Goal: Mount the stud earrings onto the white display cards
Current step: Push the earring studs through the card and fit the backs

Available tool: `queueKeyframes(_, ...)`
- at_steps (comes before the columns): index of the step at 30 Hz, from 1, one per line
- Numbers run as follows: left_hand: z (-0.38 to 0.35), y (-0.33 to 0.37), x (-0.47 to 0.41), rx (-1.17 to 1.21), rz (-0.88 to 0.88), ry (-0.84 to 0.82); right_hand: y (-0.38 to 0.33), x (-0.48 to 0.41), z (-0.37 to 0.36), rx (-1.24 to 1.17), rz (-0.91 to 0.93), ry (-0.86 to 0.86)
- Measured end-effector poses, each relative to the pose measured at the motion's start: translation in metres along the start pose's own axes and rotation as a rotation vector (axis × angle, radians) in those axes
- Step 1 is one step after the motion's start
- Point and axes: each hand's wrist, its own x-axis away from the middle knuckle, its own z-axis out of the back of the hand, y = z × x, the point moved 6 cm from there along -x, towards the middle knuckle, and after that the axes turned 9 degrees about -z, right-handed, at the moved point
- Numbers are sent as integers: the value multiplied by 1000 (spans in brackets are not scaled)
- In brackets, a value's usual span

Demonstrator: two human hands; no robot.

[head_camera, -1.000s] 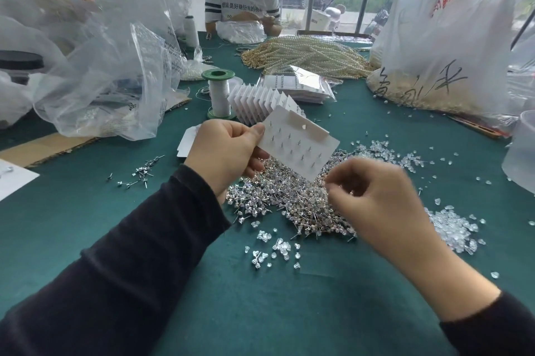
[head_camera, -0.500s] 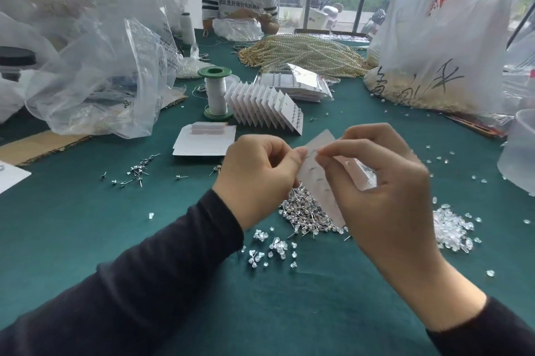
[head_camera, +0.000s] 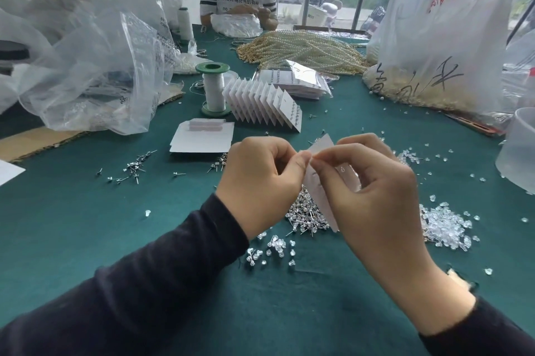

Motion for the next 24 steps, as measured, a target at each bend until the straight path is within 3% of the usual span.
queueKeyframes(12,-2,0,2,49,-9,7,3,4,-3,-79,-70,4)
queueKeyframes(24,1,1,-3,125,2,-37,-6,3,4,-46,-15,36)
